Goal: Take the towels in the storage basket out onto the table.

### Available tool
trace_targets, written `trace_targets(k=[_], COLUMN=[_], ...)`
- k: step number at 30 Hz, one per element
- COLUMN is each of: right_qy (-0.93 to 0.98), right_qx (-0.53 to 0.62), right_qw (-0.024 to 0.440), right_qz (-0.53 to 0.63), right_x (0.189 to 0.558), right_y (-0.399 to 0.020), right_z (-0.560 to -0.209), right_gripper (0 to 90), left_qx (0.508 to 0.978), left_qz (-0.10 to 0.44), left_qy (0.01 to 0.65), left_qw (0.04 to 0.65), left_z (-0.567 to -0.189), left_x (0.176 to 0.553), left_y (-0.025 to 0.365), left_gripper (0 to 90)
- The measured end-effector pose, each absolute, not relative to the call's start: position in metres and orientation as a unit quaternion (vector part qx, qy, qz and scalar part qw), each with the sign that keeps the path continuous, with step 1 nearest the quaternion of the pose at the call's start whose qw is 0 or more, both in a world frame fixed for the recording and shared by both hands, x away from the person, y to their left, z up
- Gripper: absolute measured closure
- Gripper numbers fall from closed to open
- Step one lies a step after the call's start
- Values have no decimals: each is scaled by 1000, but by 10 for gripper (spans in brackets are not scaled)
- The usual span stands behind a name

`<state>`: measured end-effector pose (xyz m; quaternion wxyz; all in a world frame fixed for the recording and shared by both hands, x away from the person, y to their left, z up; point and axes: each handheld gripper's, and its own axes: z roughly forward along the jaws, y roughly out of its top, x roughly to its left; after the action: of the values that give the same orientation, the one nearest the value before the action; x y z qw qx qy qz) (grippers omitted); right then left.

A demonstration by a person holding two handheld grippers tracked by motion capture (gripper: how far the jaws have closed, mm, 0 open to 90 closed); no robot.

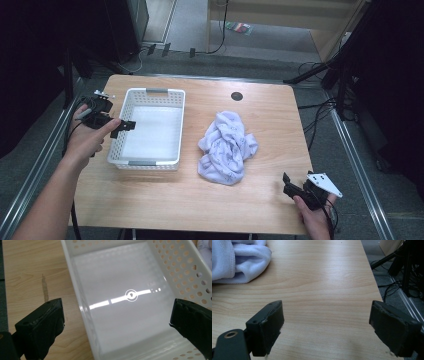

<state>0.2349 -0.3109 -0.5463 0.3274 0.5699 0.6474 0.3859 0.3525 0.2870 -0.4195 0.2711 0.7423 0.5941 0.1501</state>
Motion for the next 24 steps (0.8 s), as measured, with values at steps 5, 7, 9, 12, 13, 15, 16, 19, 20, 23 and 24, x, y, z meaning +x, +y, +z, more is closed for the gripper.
trace_targets(k=[5,7,9,12,13,15,16,19,20,23,24], right_qy=[647,647,647,647,647,647,647,647,647,648,648], right_qx=[570,570,570,570,570,570,570,571,571,570,570], right_qw=[327,327,327,327,327,327,327,327,327,327,327], right_qz=[386,386,386,386,386,386,386,386,386,385,385], right_x=[235,235,235,235,235,235,235,235,235,235,235], right_y=[-311,-311,-311,-311,-311,-311,-311,-311,-311,-311,-311], right_z=[-546,-546,-546,-546,-546,-546,-546,-546,-546,-546,-546], right_gripper=[125,125,125,125,125,125,125,125,125,125,125], left_qx=[730,727,725,721,721,716,716,707,704,695,695], left_qz=[150,150,151,156,156,155,155,154,157,159,159], left_qy=[605,607,610,612,613,616,616,622,623,629,629], left_qw=[281,283,283,284,285,290,290,300,302,310,310], left_z=[-425,-427,-430,-432,-433,-436,-436,-439,-440,-446,-446], left_x=[347,345,341,339,336,332,332,327,326,318,318], left_y=[300,304,310,313,317,324,324,332,334,343,343], left_gripper=[0,0,0,0,0,0,0,0,0,0,0])
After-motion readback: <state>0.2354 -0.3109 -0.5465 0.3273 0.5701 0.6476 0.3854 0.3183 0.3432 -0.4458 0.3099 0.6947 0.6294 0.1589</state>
